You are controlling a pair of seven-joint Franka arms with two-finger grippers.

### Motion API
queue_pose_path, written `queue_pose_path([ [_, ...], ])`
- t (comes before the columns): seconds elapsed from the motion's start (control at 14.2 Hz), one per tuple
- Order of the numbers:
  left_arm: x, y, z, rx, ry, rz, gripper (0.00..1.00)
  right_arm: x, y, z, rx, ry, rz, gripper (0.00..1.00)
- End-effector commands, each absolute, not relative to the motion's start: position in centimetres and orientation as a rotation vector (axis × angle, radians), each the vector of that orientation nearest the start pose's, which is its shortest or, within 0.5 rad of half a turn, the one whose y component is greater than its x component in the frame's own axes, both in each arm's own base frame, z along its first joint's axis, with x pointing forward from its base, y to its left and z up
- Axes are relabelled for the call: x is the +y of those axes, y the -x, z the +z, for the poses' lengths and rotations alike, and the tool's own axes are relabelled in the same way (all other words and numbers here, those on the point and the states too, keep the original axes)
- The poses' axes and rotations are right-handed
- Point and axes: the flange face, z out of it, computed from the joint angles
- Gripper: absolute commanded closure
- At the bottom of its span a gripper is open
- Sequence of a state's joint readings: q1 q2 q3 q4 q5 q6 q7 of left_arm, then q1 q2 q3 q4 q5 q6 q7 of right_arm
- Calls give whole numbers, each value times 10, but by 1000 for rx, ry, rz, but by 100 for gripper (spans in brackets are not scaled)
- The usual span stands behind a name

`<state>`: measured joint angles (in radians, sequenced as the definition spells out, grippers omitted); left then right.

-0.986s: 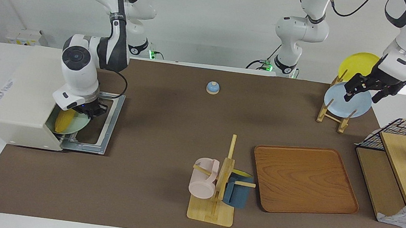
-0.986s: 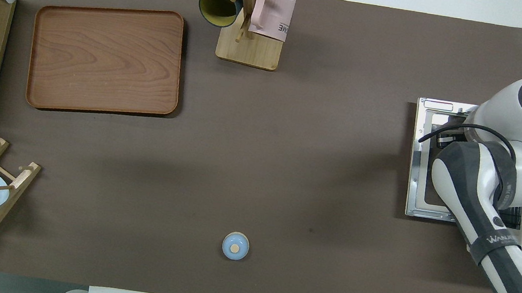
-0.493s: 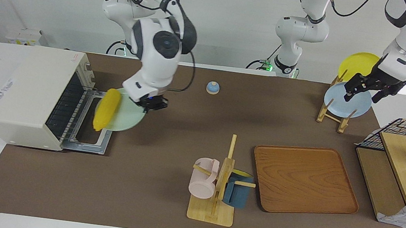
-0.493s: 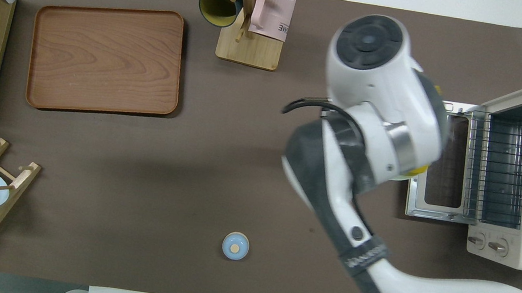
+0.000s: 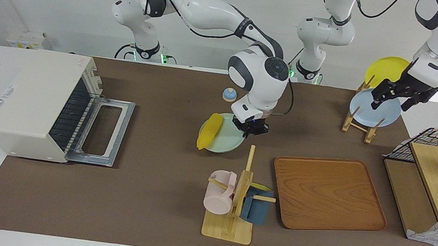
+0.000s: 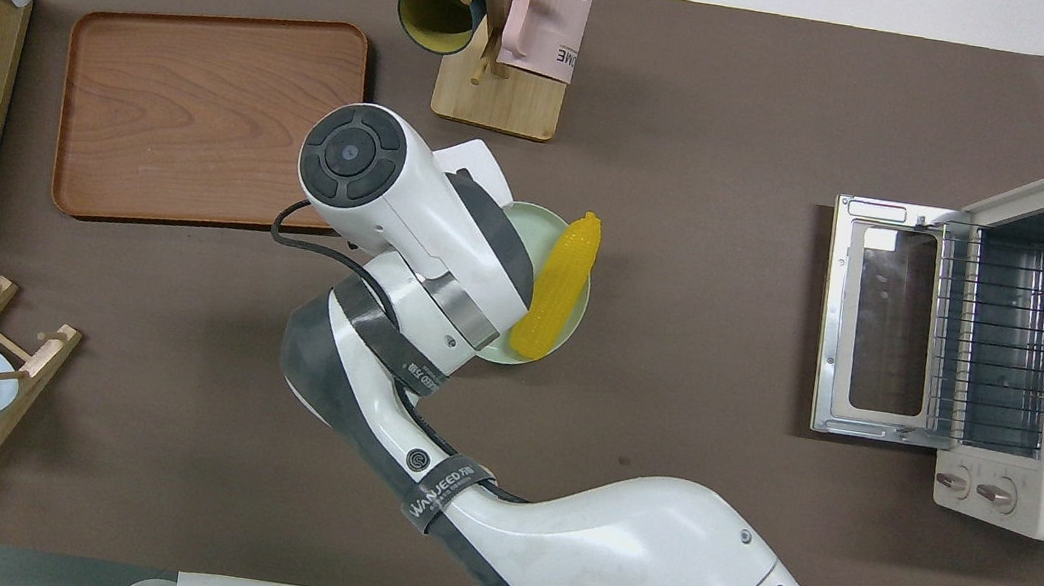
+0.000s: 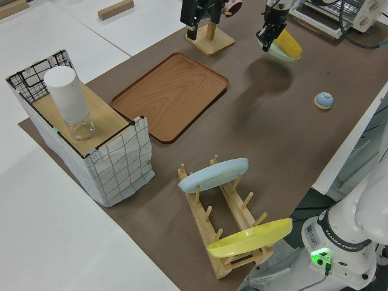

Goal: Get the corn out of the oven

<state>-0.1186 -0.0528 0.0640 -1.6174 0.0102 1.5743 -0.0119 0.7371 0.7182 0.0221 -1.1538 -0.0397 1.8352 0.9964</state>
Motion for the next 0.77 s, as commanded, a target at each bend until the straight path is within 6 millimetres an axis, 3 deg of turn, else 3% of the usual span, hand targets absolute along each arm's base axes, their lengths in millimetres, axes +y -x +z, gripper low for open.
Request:
queue_pose_path([
  [0.0, -25, -533, 633, 74, 3125, -1, 0, 512, -544, 347, 417, 3105, -2, 97],
  [0.14, -25, -530, 633, 64, 3125, 23, 0, 518, -542, 335, 485, 3036, -36, 79],
  [0.21, -24, -528, 632, 60, 3123, 35, 0, 523, -543, 343, 541, 2982, -75, 67],
  [0.28, -23, -526, 626, 55, 3123, 52, 0, 526, -545, 350, 566, 2950, -102, 63],
  [0.35, -23, -522, 625, 53, 3126, 48, 0, 525, -549, 364, 557, 2927, -137, 58],
  [0.42, -22, -518, 616, 32, 3125, 71, 0, 517, -555, 394, 547, 2909, -177, 56],
  [0.49, -23, -511, 607, -9, 3127, 69, 0, 498, -565, 425, 523, 2896, -217, 58],
  [0.56, -24, -503, 592, -48, 3130, 36, 0, 459, -578, 449, 491, 2938, -209, 64],
  [0.63, -35, -488, 566, -51, 3137, -12, 0, 420, -585, 465, 462, 2998, -160, 69],
  [0.7, -53, -479, 539, -61, 3141, -38, 0, 385, -587, 468, 423, 3058, -103, 74],
])
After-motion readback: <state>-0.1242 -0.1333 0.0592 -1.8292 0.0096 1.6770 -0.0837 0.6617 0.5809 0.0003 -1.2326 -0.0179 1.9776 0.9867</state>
